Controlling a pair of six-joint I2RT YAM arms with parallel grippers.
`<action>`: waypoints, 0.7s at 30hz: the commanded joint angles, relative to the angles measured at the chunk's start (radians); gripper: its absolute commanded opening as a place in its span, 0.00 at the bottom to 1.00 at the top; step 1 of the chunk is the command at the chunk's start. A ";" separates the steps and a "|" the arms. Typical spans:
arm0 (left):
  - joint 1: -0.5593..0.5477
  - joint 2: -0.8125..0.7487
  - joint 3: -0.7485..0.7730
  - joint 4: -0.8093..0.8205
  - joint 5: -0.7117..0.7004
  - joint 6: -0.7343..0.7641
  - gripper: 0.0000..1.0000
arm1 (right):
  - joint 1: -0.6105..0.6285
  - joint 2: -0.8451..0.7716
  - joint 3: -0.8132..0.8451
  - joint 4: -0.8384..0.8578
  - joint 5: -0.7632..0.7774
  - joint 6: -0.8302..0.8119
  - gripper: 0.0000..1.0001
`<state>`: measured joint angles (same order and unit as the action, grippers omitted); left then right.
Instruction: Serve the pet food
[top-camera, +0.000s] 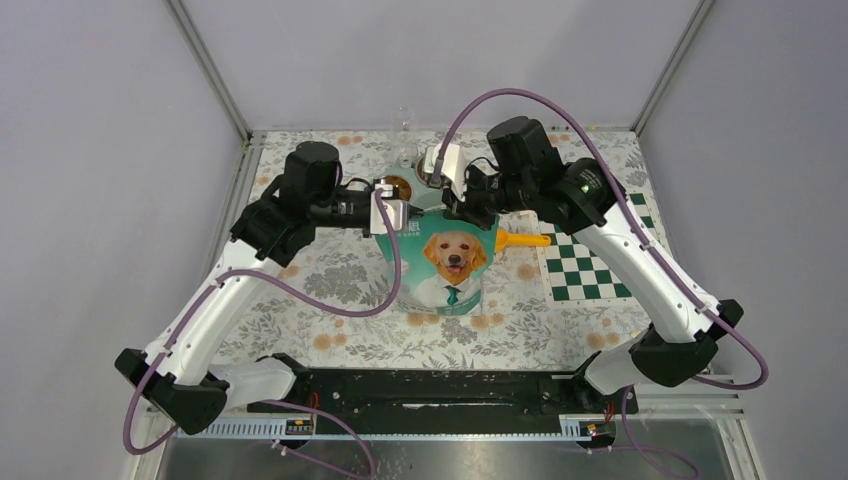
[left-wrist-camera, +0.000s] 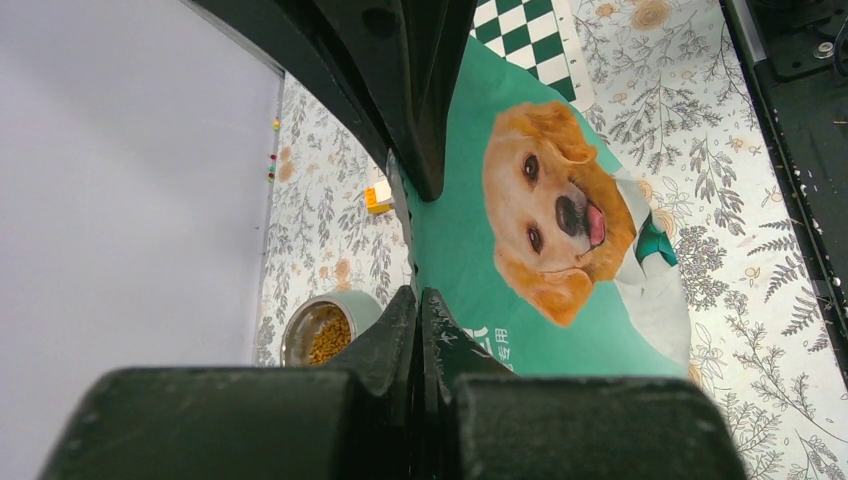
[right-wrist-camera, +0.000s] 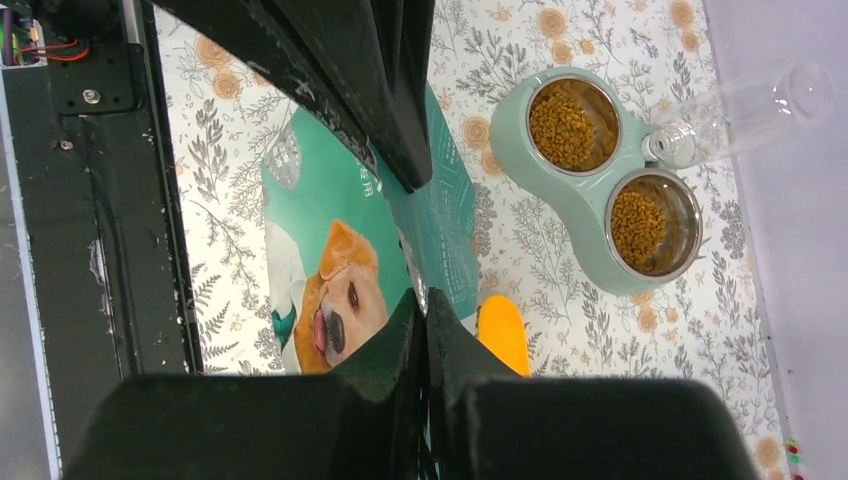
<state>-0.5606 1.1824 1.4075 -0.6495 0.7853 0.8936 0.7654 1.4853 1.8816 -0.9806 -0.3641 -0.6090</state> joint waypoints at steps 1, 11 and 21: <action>0.105 -0.050 0.062 -0.174 -0.080 0.042 0.00 | -0.128 -0.110 -0.036 -0.312 0.353 -0.028 0.05; 0.155 -0.072 0.043 -0.206 -0.087 0.061 0.00 | -0.131 -0.135 -0.044 -0.297 0.406 -0.025 0.12; 0.157 -0.081 0.058 -0.187 -0.065 0.039 0.00 | -0.131 -0.157 -0.046 -0.289 0.403 -0.025 0.00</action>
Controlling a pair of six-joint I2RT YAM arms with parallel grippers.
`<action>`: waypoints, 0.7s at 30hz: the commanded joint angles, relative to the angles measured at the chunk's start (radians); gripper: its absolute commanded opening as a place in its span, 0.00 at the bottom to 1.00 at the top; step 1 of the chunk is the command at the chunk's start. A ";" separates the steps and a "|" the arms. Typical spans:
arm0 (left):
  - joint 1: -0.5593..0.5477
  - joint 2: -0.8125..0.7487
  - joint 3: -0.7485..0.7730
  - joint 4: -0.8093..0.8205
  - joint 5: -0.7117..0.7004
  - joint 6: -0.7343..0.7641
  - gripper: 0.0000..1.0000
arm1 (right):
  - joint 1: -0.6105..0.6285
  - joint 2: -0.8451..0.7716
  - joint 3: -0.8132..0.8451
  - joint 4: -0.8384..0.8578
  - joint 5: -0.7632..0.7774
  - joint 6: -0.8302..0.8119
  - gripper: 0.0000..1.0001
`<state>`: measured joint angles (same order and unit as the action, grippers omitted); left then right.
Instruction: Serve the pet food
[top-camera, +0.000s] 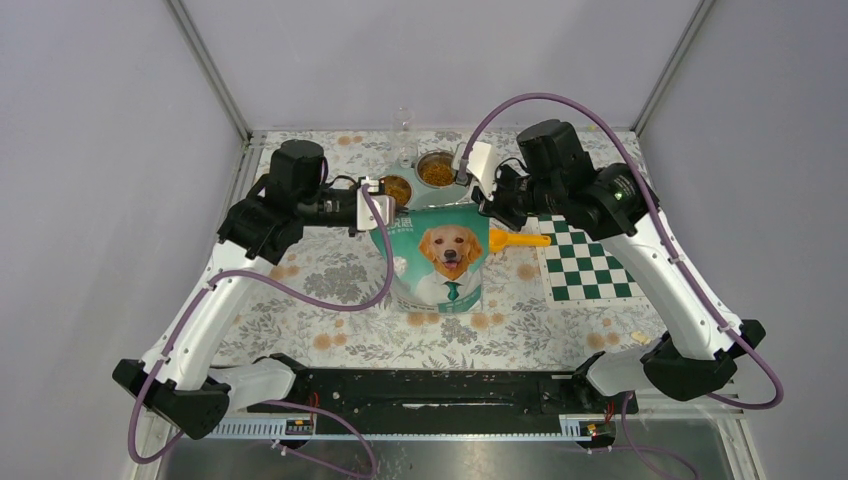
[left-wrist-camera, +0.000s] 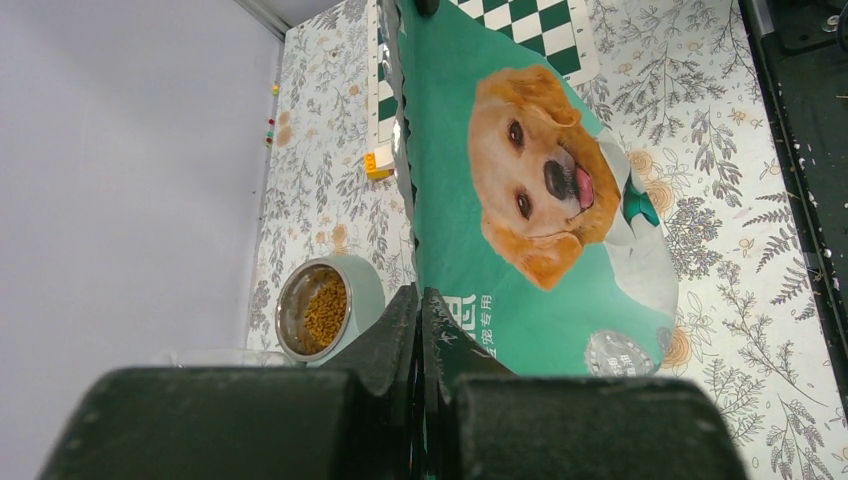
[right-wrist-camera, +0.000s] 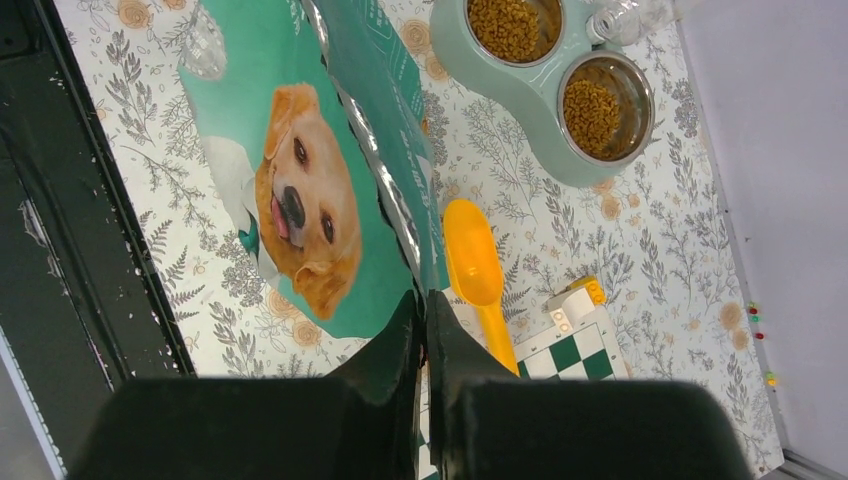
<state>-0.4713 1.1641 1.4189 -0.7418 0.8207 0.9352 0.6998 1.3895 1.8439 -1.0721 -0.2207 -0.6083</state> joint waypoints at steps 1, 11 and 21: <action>0.068 -0.062 0.049 -0.093 -0.103 -0.001 0.00 | -0.065 -0.068 -0.008 -0.192 0.251 -0.025 0.00; 0.067 -0.114 0.039 -0.066 -0.256 -0.047 0.04 | -0.065 -0.136 -0.070 -0.061 0.104 0.018 0.00; 0.068 -0.252 -0.078 0.115 -0.531 -0.320 0.86 | -0.066 -0.203 -0.144 0.155 -0.051 0.157 0.56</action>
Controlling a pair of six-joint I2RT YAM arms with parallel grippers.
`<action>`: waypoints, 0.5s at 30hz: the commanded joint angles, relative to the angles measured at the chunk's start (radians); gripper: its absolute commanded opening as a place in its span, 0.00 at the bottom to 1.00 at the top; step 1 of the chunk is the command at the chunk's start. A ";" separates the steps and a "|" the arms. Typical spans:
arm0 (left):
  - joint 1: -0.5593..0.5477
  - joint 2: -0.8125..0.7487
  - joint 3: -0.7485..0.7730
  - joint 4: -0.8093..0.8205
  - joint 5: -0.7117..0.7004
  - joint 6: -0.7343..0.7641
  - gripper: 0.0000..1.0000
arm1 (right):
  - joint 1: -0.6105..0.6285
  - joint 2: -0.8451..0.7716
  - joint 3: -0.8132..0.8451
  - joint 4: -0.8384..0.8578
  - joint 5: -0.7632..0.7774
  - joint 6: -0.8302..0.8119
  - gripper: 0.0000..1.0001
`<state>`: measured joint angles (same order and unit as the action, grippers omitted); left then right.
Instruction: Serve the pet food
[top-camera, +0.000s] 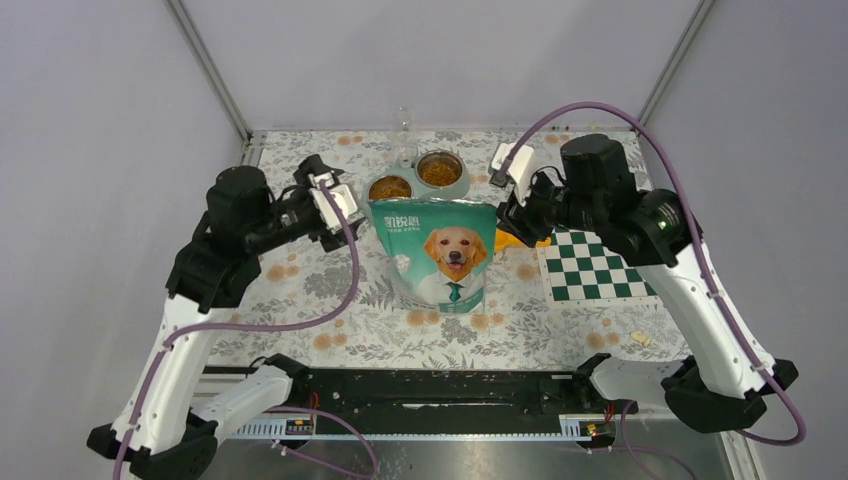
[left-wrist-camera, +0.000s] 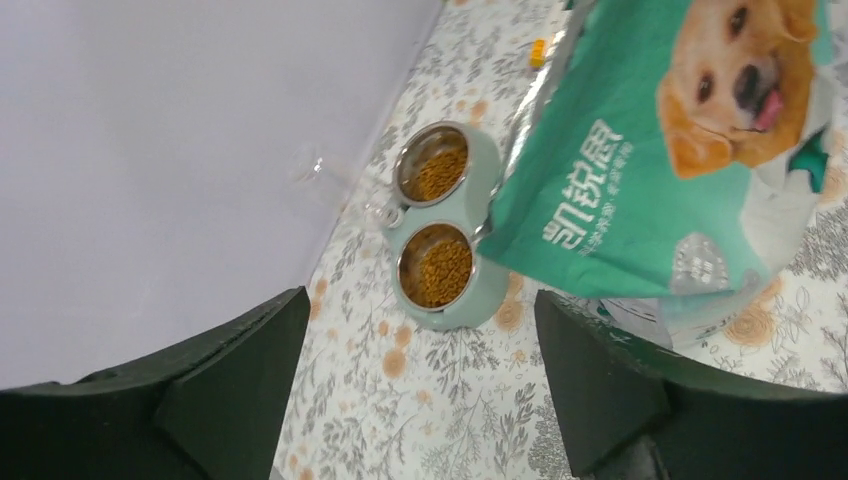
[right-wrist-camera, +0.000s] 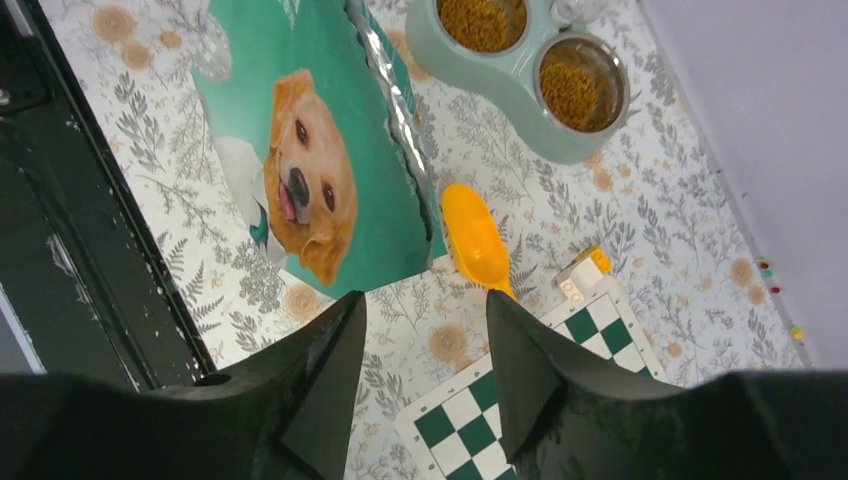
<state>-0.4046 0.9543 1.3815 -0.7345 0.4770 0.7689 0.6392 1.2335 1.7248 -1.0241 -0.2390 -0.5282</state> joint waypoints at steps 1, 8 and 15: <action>0.001 -0.060 -0.047 0.121 -0.218 -0.187 0.87 | -0.005 -0.062 -0.041 0.138 -0.035 0.098 0.57; 0.001 -0.158 -0.033 0.123 -0.635 -0.551 0.93 | -0.004 -0.231 -0.191 0.459 0.140 0.358 0.61; 0.001 -0.214 0.044 -0.179 -0.775 -1.043 0.99 | -0.004 -0.373 -0.247 0.506 0.457 0.643 0.69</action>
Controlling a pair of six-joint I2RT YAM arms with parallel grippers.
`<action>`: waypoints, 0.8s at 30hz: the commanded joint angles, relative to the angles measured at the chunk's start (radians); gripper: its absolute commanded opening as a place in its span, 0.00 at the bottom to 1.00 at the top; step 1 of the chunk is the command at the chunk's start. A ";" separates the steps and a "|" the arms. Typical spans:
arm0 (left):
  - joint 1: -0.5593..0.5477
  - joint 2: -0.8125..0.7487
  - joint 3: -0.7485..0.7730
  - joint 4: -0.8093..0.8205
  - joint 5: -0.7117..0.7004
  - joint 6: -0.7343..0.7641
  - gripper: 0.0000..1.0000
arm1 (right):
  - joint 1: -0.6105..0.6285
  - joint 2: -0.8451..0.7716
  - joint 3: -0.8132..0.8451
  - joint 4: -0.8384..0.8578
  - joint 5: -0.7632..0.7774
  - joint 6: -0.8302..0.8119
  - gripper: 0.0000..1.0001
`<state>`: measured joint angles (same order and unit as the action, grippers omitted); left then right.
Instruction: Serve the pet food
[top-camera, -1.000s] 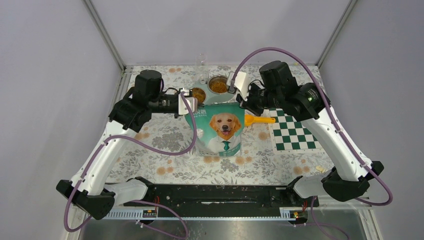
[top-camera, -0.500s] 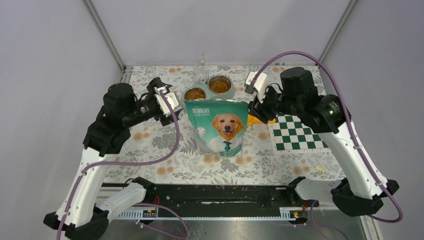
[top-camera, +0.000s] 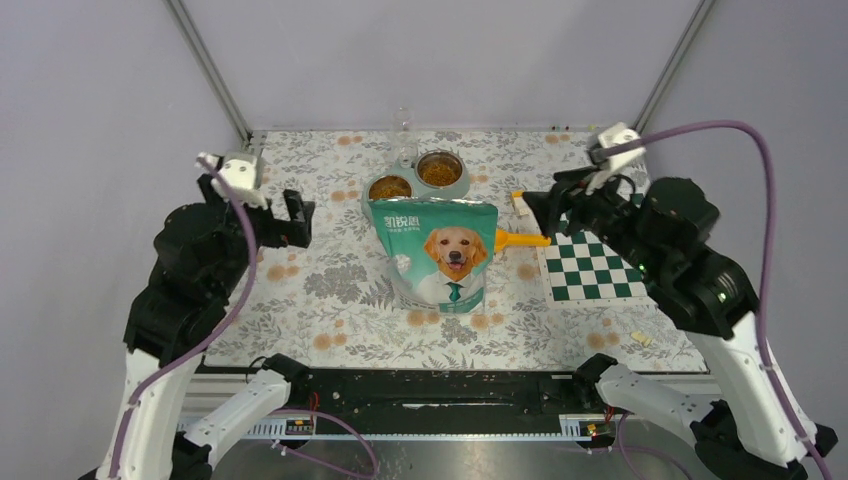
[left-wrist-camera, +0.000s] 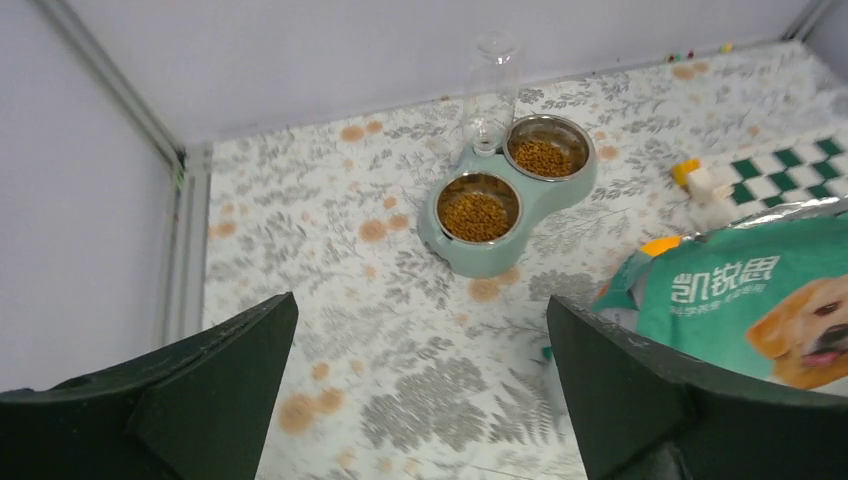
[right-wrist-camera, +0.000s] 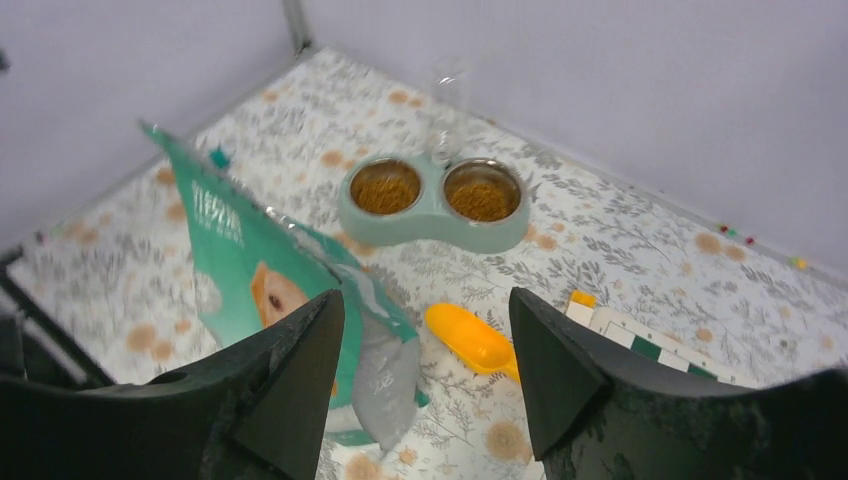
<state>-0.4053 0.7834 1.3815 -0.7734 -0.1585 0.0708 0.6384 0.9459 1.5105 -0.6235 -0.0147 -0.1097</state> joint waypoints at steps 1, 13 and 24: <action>0.002 -0.066 0.031 -0.164 -0.129 -0.395 0.99 | -0.005 -0.114 -0.049 0.099 0.291 0.262 0.69; 0.002 -0.340 -0.152 -0.425 -0.104 -0.660 0.99 | -0.003 -0.472 -0.216 -0.321 0.762 0.596 0.67; 0.002 -0.521 -0.280 -0.455 -0.104 -0.684 0.99 | -0.003 -0.605 -0.270 -0.476 0.763 0.567 0.99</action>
<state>-0.4053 0.3000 1.1229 -1.2385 -0.2478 -0.5961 0.6384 0.3573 1.2724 -1.0527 0.7189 0.4610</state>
